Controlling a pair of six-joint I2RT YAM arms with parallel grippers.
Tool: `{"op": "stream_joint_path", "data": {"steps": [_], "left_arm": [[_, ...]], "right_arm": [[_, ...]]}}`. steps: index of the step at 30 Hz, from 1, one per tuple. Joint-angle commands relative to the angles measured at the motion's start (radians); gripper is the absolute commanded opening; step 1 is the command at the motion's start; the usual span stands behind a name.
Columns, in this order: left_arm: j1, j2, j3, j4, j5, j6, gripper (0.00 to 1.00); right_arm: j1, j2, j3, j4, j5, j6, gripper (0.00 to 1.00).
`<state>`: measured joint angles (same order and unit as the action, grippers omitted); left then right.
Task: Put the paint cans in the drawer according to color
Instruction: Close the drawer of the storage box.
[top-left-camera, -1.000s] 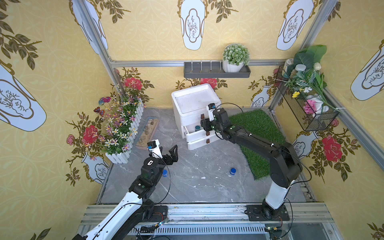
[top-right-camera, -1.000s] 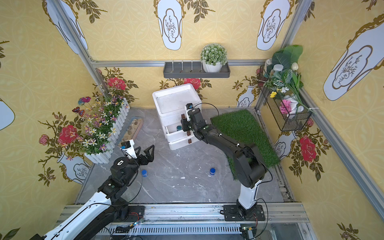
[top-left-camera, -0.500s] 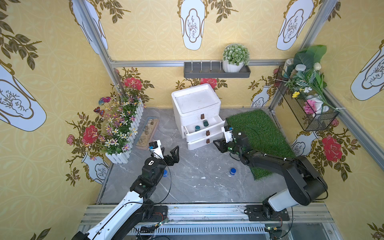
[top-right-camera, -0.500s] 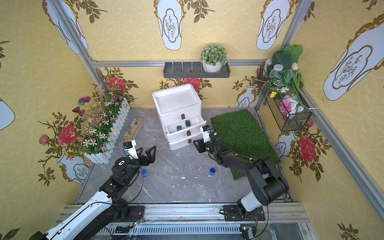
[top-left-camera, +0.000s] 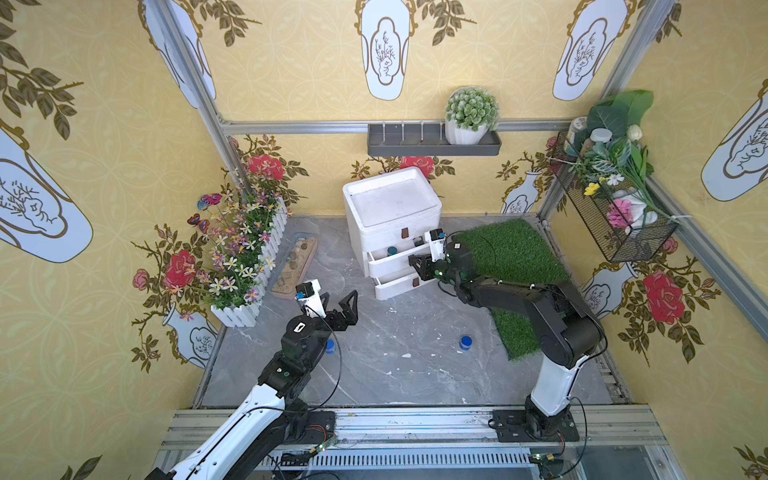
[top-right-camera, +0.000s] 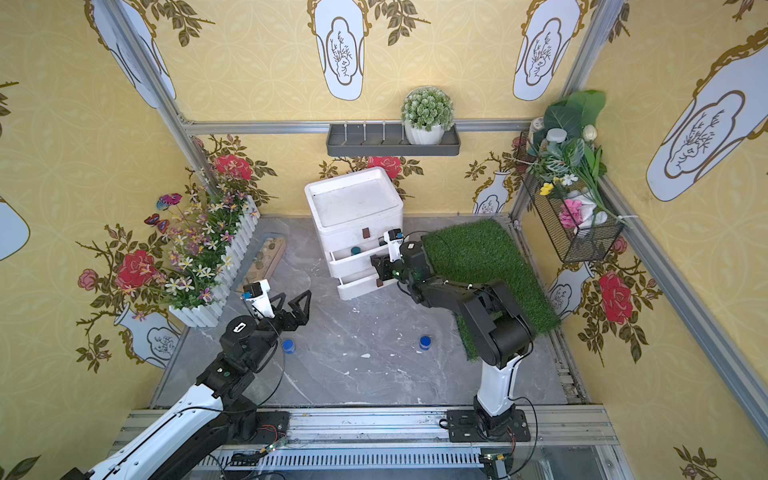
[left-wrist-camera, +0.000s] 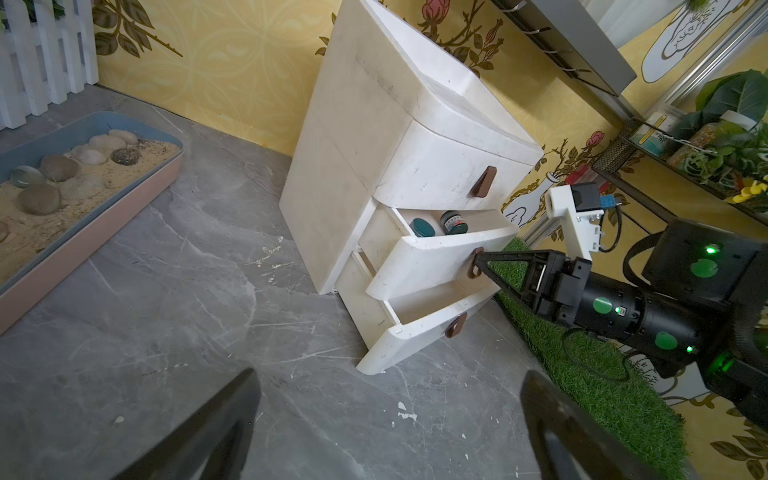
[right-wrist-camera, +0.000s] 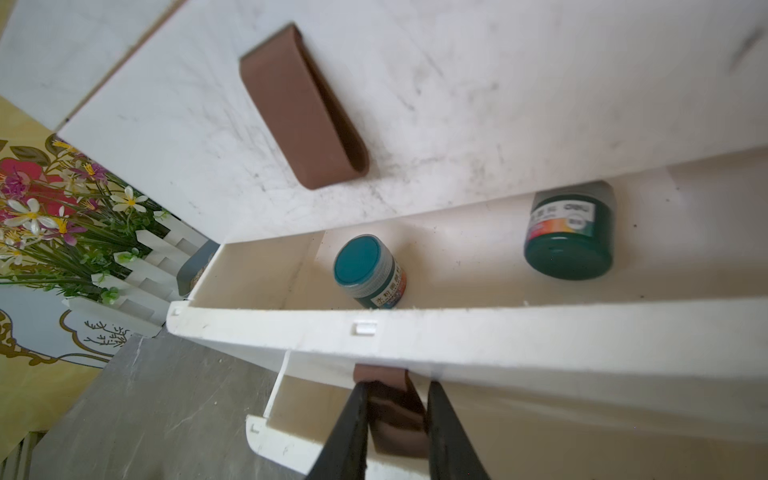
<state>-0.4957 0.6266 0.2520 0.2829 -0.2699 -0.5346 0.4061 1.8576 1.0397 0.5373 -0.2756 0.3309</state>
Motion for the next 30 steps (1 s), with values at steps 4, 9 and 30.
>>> {"op": "stream_joint_path", "data": {"steps": [4, 9, 30], "left_arm": [[0.0, -0.002, 0.012, -0.012, 0.0, 0.01, 1.0], [0.0, -0.008, 0.015, -0.018, -0.001, 0.012, 1.0], [0.0, -0.04, -0.007, -0.01, 0.048, -0.026, 1.0]], "right_arm": [[0.003, 0.051, 0.087, -0.018, 0.028, 0.02, 0.26], [0.003, 0.096, 0.154, -0.037, 0.031, 0.026, 0.26], [-0.003, -0.178, -0.158, 0.152, -0.084, 0.012, 0.45]]}}
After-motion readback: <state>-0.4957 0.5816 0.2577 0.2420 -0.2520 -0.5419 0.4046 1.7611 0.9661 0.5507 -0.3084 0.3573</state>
